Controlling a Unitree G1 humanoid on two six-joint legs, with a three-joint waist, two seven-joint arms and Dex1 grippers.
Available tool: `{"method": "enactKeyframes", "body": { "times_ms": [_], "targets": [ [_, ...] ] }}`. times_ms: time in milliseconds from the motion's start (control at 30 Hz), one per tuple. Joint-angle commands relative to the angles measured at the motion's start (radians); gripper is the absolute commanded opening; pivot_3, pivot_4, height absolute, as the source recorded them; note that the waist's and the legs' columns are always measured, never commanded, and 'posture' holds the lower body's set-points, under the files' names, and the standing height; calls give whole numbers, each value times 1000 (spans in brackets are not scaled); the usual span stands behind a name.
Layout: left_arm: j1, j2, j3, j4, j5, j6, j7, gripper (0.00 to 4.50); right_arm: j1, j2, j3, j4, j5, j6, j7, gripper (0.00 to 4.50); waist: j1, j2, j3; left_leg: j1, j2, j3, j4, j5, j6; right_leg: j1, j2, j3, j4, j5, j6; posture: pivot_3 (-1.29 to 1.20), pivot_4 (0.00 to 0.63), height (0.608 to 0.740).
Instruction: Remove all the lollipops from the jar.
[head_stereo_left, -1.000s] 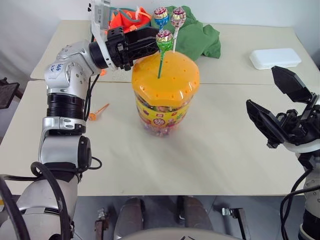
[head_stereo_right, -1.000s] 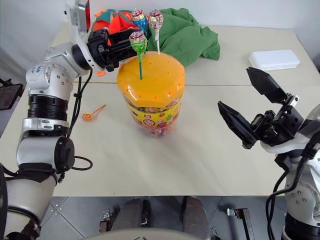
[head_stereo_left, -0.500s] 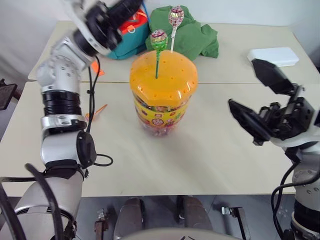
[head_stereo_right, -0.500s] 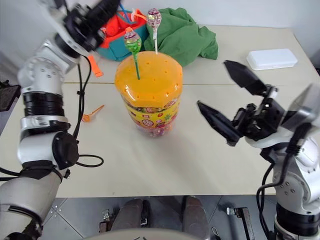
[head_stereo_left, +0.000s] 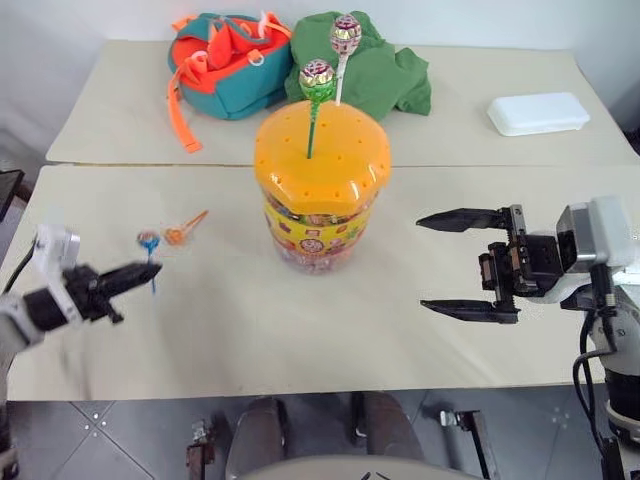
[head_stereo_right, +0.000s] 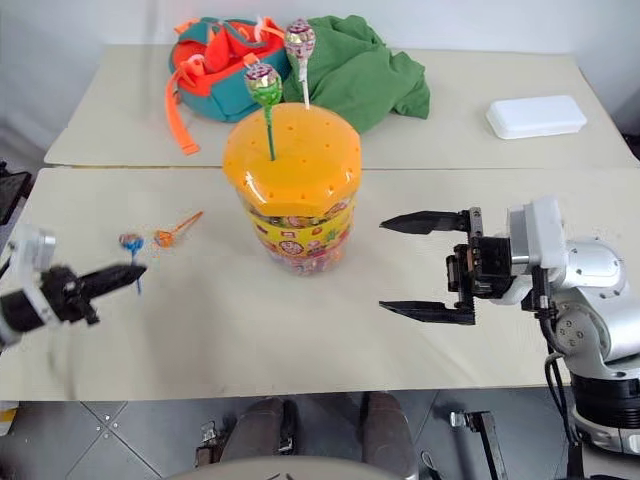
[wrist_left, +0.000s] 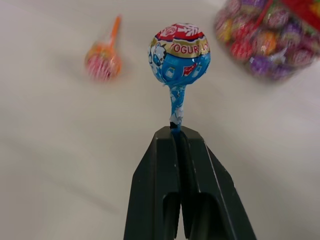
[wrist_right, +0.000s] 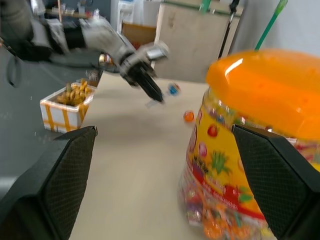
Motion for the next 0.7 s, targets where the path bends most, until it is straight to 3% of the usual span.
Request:
{"method": "enactKeyframes", "body": {
  "times_ms": [33,67,267,400,533,600,700],
  "targets": [
    [83,-21,18,-39,33,-39,26,9,32,-20,-45,3,-28,-40,29,4500,7,1,0,0,0,1,0,0,0,0,0,0,0,0,0,0,150,740],
    [97,-23,11,-31,40,-54,25,480,36,-19,-48,1,-27,-40,27,4500,10,1,0,0,0,1,0,0,0,0,0,0,0,0,-1,0,150,740],
    [48,27,2,17,35,-90,-7,1953,65,-12,-89,-32,-2,-21,2,4500,11,1,0,0,0,1,2,0,0,0,0,0,1,-1,-1,0,150,740],
    [-103,140,22,50,-39,-175,-177,3060,114,26,-172,-96,63,7,-112,4500,12,1,0,0,0,1,2,-1,-1,-1,1,0,1,-1,-1,0,150,740],
    [-298,232,-27,55,-161,-140,-304,3060,154,59,-260,-169,137,51,-249,4500,11,1,0,-1,1,3,2,-1,-1,-2,0,-1,1,0,-1,0,150,740],
    [-530,195,-136,48,-253,-95,-279,3060,167,100,-306,-211,177,57,-360,4500,16,1,0,0,1,3,1,-1,-1,-1,0,0,1,0,-1,0,150,740],
    [-755,99,-272,65,-259,-94,-242,3060,161,131,-331,-260,213,69,-463,4500,16,2,-1,-1,0,2,4,-1,-1,0,1,0,2,0,0,0,150,740]
  ]
}}
